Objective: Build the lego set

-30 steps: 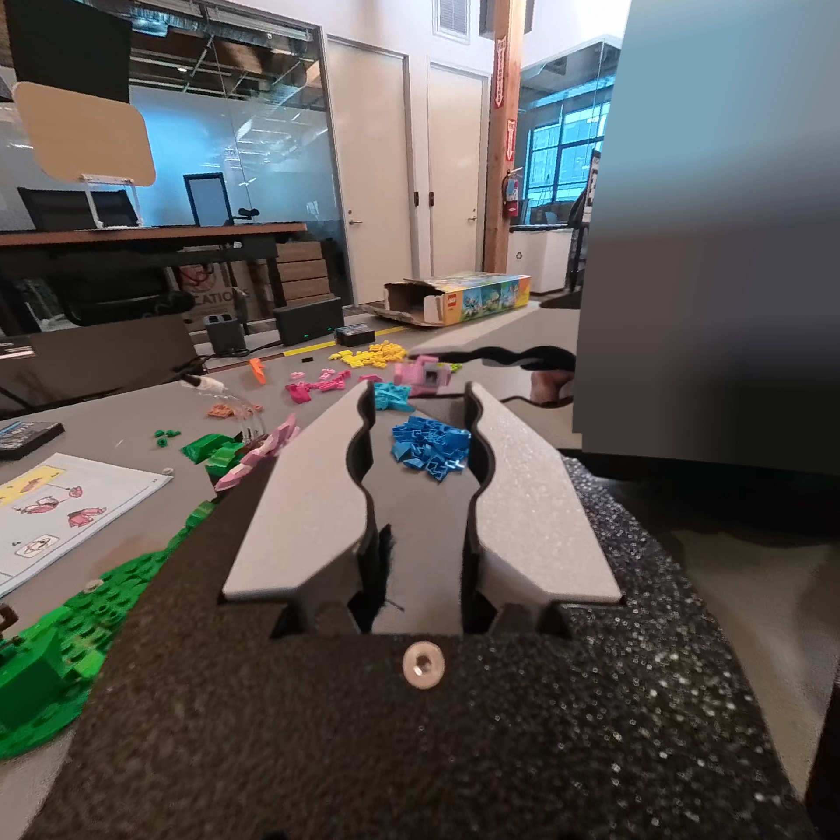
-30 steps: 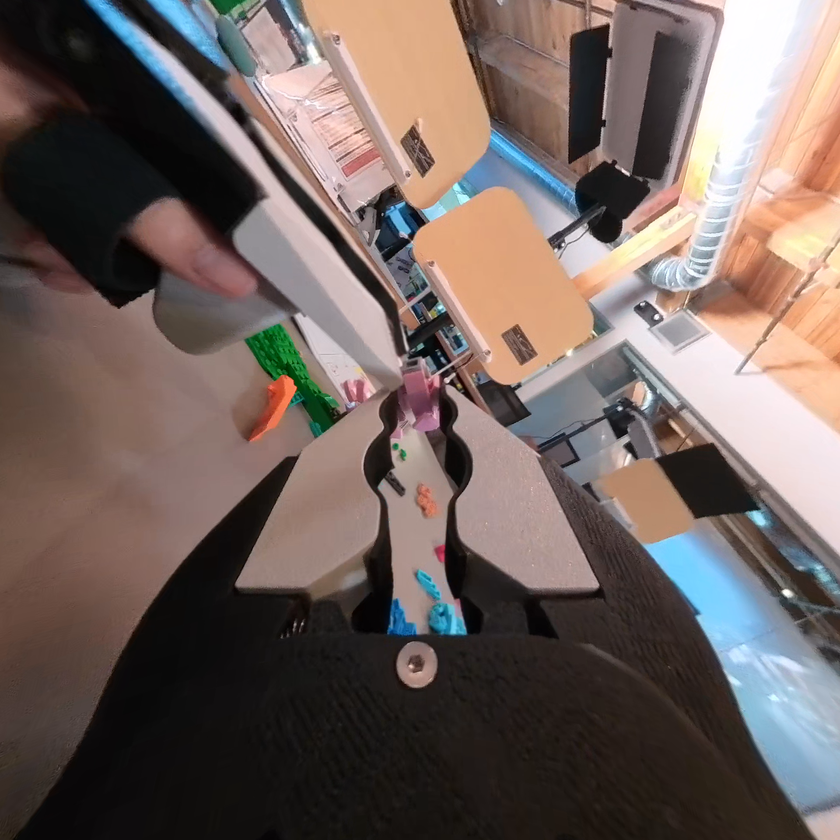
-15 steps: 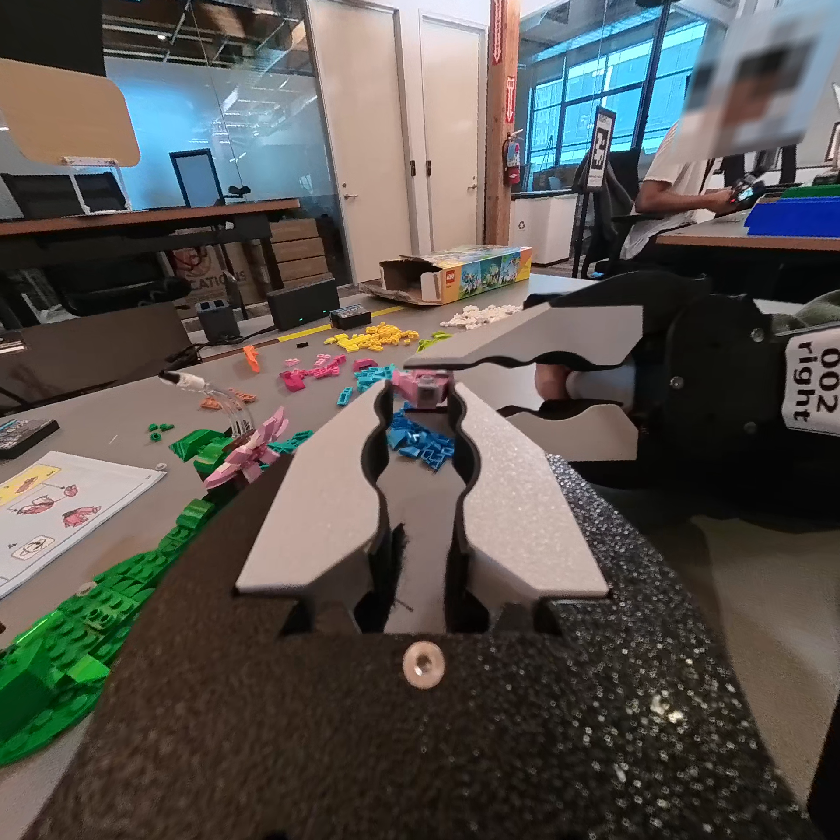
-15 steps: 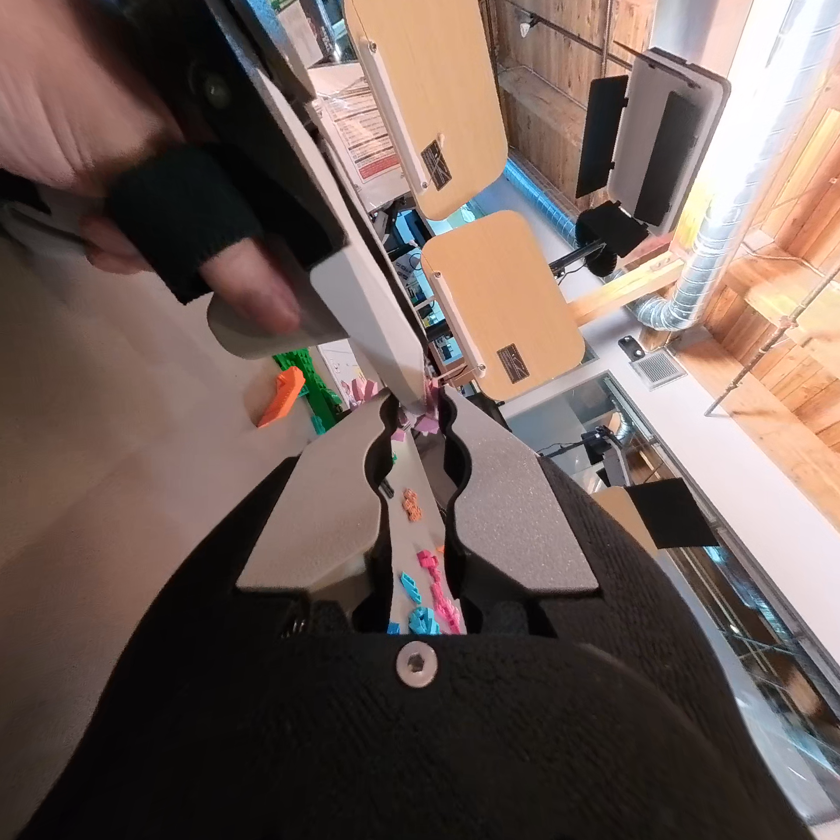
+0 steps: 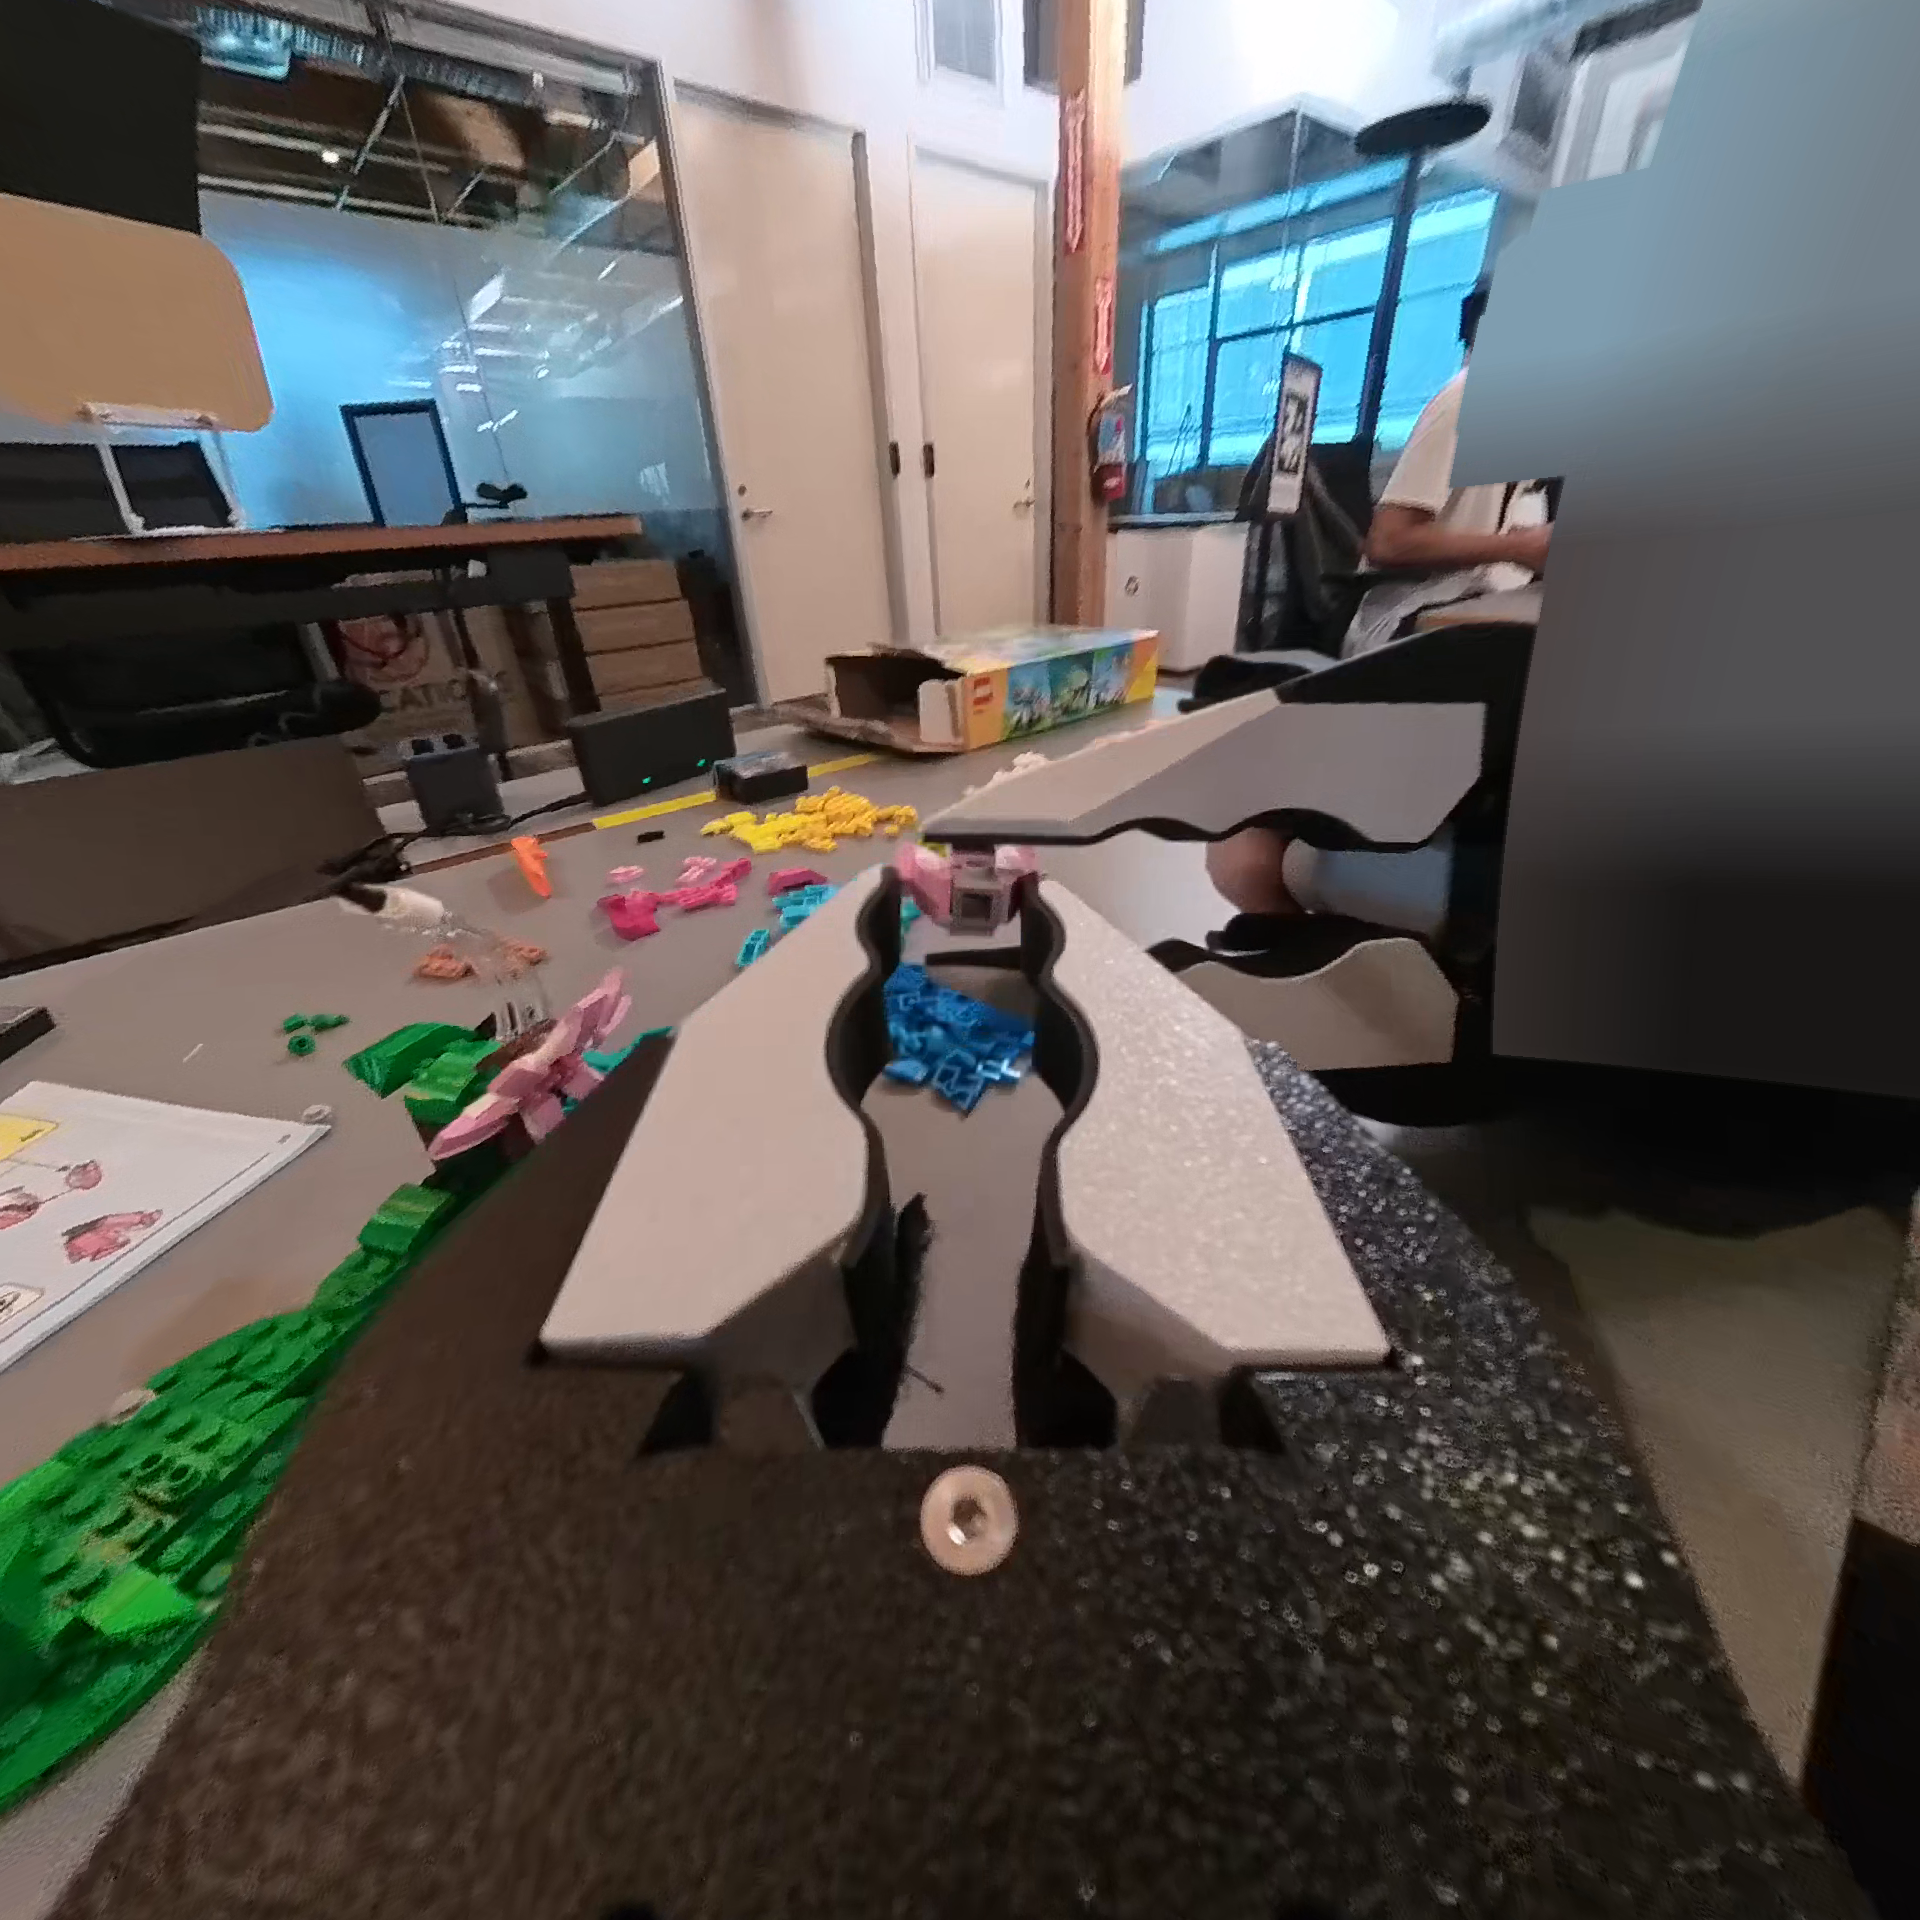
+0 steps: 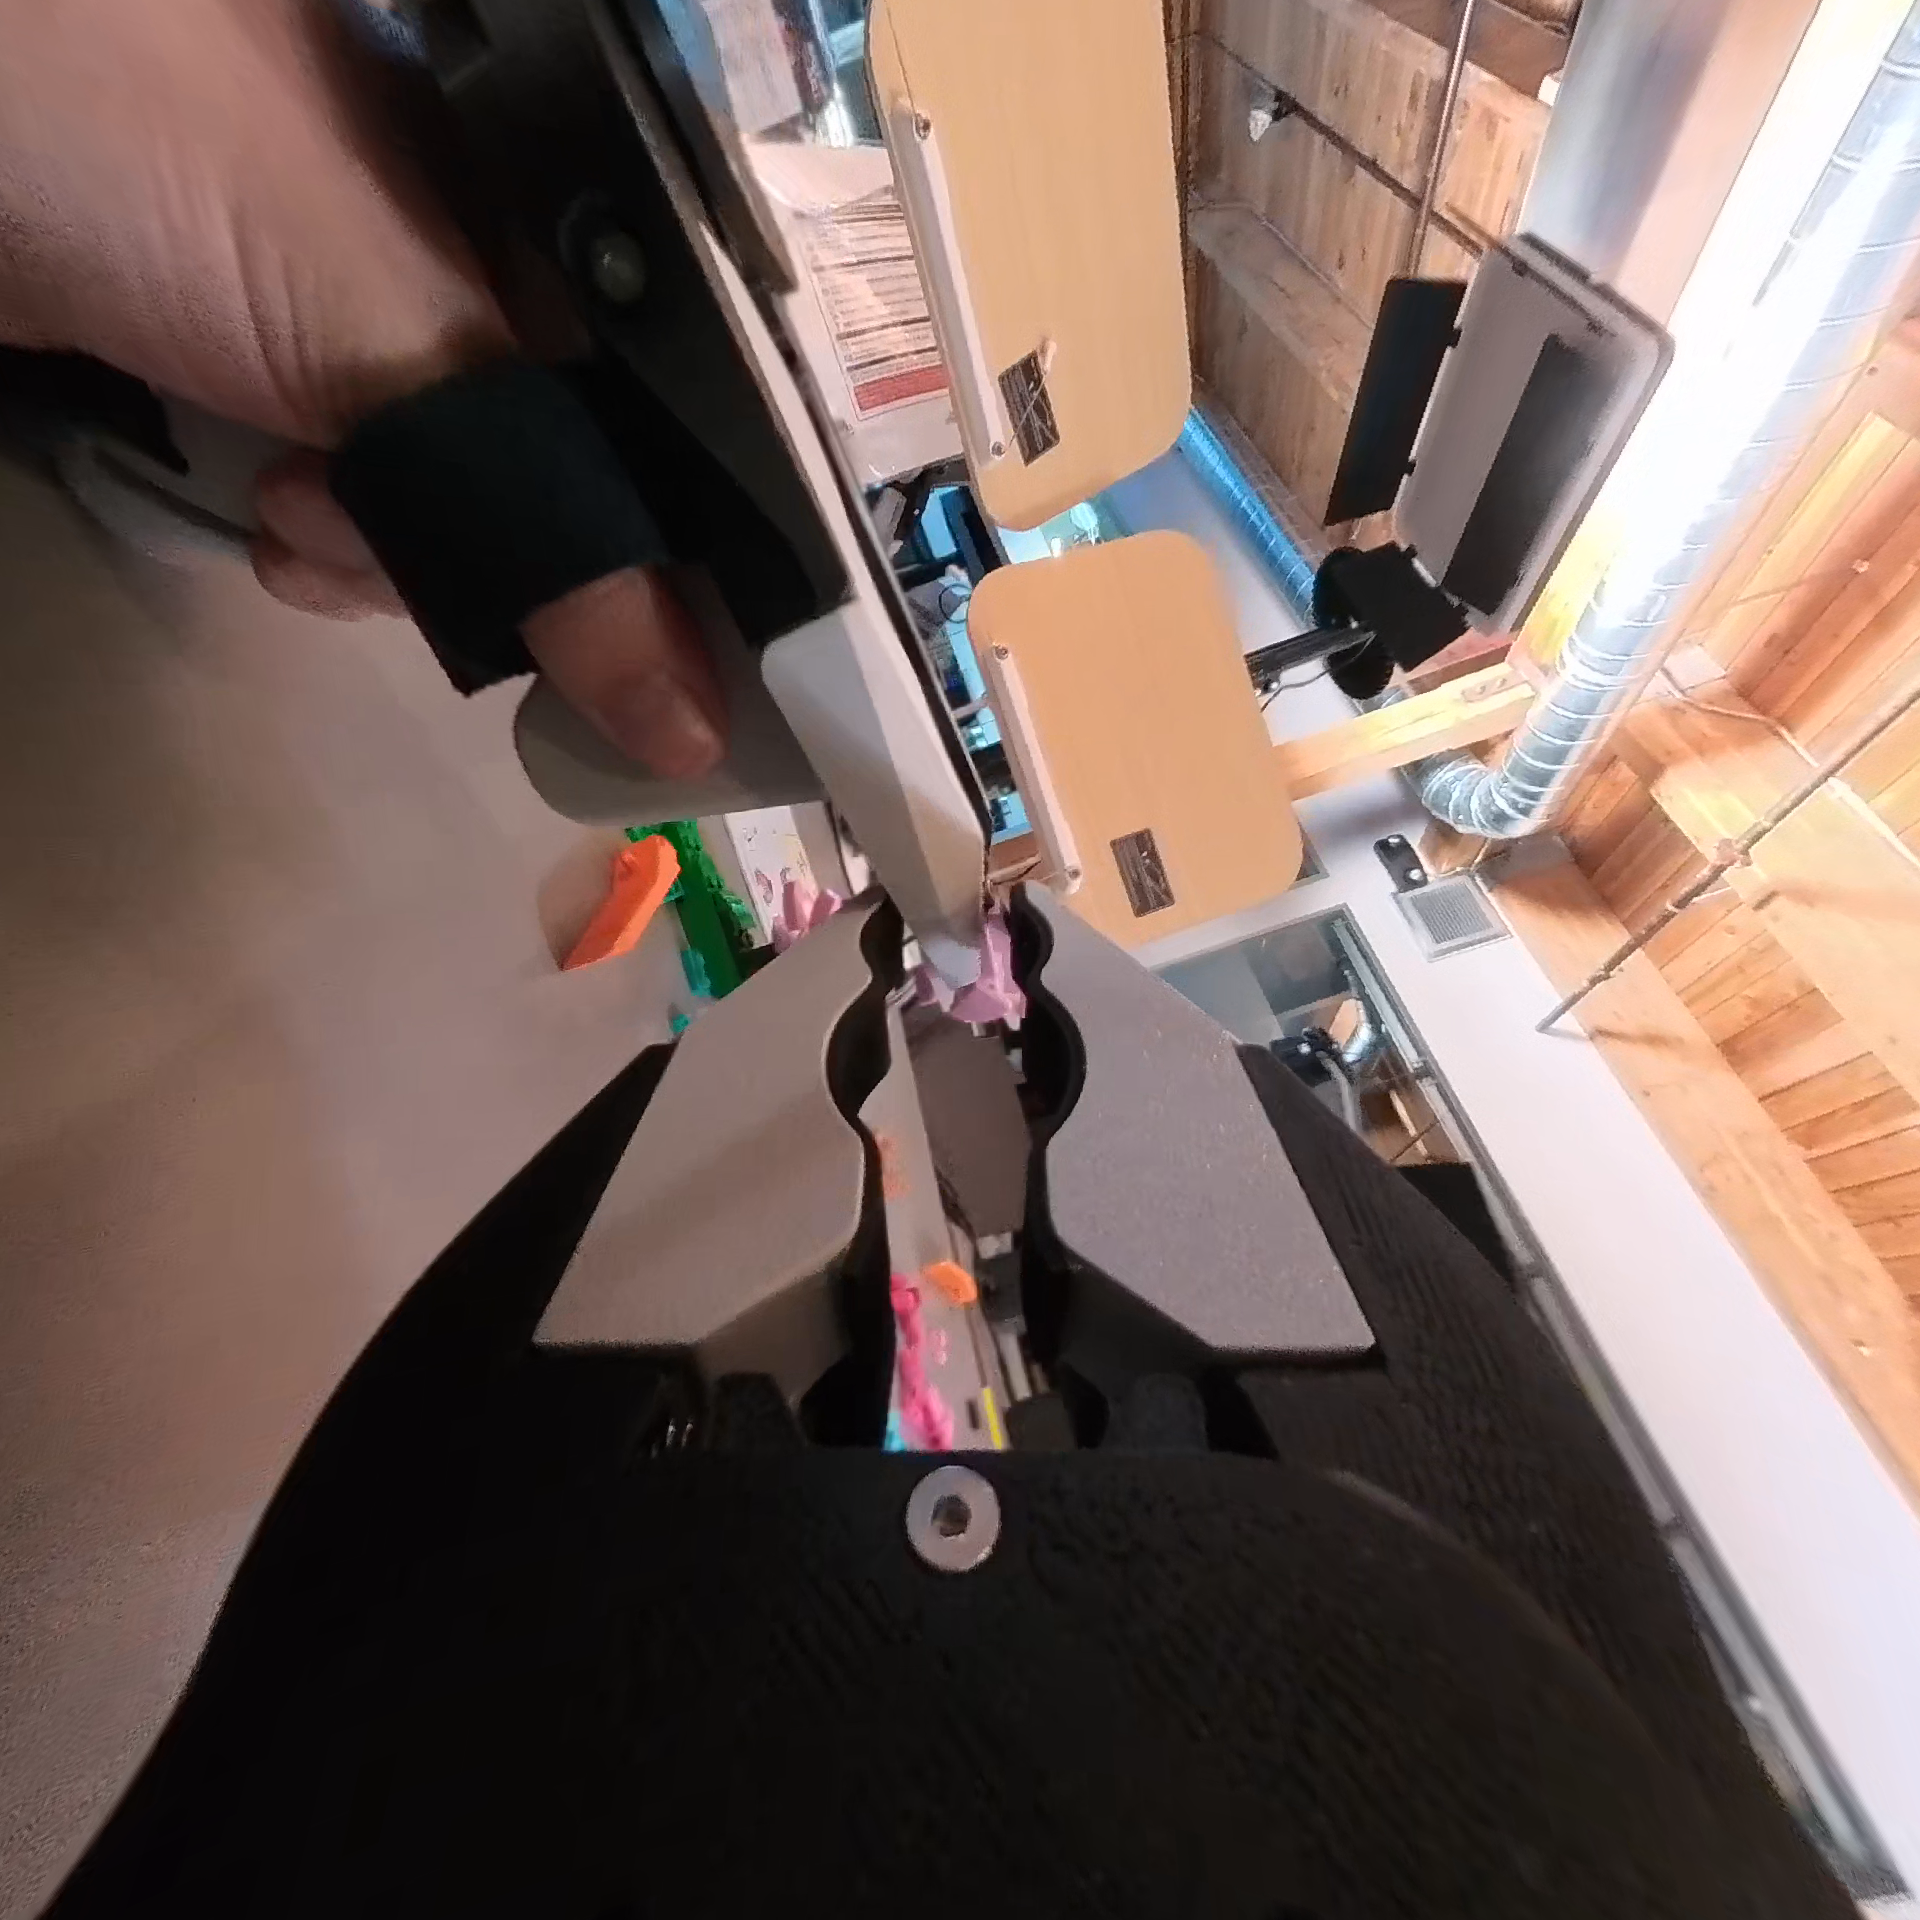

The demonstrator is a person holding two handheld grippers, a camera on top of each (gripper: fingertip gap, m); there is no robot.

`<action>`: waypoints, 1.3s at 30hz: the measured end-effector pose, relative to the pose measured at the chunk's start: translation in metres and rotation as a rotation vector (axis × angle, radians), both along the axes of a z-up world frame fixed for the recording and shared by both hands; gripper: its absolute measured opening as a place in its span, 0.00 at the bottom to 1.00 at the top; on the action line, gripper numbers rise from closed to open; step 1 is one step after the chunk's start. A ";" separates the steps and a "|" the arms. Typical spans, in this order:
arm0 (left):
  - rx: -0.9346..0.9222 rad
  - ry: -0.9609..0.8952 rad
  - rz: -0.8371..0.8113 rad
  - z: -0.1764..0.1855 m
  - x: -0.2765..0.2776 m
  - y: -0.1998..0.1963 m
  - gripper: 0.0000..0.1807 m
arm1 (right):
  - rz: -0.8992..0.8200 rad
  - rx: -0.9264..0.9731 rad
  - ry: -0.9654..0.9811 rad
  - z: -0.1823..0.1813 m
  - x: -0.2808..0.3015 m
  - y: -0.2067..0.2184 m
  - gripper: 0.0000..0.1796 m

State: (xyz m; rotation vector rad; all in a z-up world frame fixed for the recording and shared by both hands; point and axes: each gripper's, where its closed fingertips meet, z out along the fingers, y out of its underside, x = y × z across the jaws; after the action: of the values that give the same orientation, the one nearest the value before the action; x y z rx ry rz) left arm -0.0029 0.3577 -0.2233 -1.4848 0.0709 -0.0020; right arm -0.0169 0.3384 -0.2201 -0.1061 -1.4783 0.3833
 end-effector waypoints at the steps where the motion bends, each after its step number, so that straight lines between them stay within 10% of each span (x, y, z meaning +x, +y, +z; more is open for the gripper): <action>1: 0.017 -0.006 -0.006 0.003 0.000 -0.001 0.11 | 0.000 0.023 0.006 0.002 0.001 -0.002 0.10; 14: 0.390 -0.026 -0.059 0.054 0.009 -0.036 0.11 | 0.099 0.310 0.019 0.049 0.018 -0.039 0.18; 22: 0.431 -0.105 -0.066 0.058 -0.006 -0.046 0.11 | 0.193 -0.168 -0.213 0.071 0.031 -0.003 0.25; 29: 0.362 -0.093 0.035 0.050 -0.034 -0.049 0.11 | 0.096 -0.698 -0.698 -0.016 0.028 0.020 0.18; 39: 0.301 -0.030 0.034 0.044 -0.027 -0.041 0.11 | -0.179 -0.898 -1.040 -0.108 0.020 0.027 0.13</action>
State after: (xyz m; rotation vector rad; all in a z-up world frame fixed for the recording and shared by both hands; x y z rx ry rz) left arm -0.0302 0.3172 -0.1797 -1.1842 0.0206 0.0133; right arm 0.0028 0.3654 -0.3276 -1.3049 -2.1607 0.9030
